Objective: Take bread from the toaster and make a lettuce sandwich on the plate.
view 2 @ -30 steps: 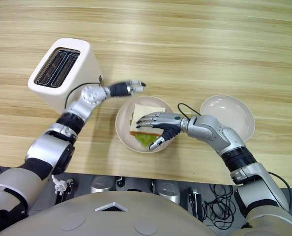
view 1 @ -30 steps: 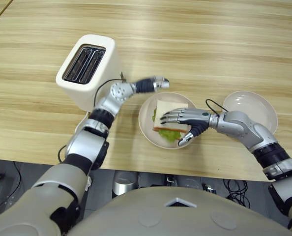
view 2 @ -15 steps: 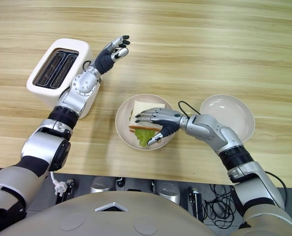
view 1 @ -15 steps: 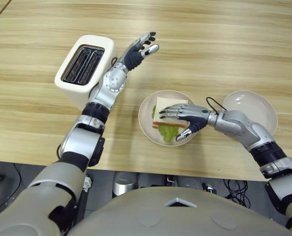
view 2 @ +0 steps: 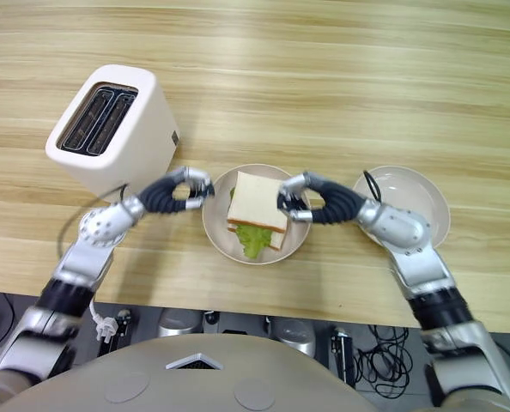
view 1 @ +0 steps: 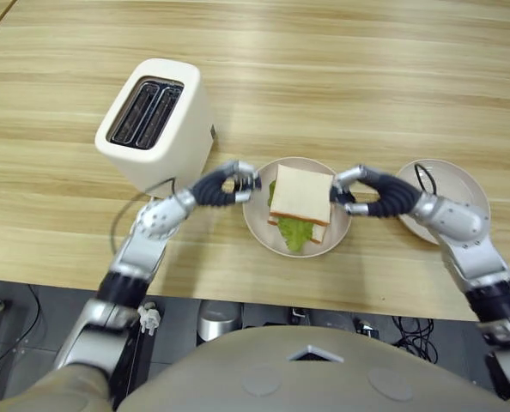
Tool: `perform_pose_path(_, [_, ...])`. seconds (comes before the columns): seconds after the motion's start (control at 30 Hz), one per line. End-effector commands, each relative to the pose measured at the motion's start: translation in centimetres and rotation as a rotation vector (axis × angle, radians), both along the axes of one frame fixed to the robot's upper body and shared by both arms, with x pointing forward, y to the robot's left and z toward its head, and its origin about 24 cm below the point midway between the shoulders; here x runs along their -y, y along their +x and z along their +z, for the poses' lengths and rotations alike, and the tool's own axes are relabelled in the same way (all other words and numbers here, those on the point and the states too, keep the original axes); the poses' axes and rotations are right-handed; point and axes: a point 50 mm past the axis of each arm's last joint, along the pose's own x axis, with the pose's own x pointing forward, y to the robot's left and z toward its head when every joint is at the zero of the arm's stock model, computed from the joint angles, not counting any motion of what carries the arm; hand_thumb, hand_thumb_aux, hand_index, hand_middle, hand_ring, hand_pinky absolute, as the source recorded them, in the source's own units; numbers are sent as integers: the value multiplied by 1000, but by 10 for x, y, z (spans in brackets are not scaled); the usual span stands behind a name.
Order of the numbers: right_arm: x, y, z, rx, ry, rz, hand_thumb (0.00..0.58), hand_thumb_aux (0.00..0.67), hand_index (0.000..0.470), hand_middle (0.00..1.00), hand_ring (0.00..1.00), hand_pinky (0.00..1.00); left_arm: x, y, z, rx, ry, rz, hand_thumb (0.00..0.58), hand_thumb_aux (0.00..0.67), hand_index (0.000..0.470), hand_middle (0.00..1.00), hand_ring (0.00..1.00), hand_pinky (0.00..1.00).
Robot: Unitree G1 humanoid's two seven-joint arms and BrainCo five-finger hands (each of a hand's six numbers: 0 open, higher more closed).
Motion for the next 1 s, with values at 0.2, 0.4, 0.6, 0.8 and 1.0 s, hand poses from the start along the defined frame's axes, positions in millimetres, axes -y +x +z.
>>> perform_pose_path(0.2, [-4,-44,-33,-226,-348,207,580,670,460,1000,1000,1000,-9,-38,-32,-202,322,-178,580,670,460,1000,1000,1000])
perform_pose_path(0.4, [-13,-35,-54,-135,-508,242,580,670,460,1000,1000,1000,-2,-27,-65,-30,614,-183,580,670,460,1000,1000,1000])
perform_pose_path(0.6, [-24,-9,-64,51,-647,254,580,670,460,1000,1000,1000,15,-12,-77,143,724,-198,580,670,460,1000,1000,1000])
perform_pose_path(0.8, [-41,15,-69,127,-632,256,580,670,460,1000,1000,1000,46,6,-62,242,623,-196,580,670,460,1000,1000,1000])
perform_pose_path(1.0, [-40,60,-61,203,-626,150,580,670,460,1000,1000,1000,24,53,-42,323,695,-72,580,670,460,1000,1000,1000])
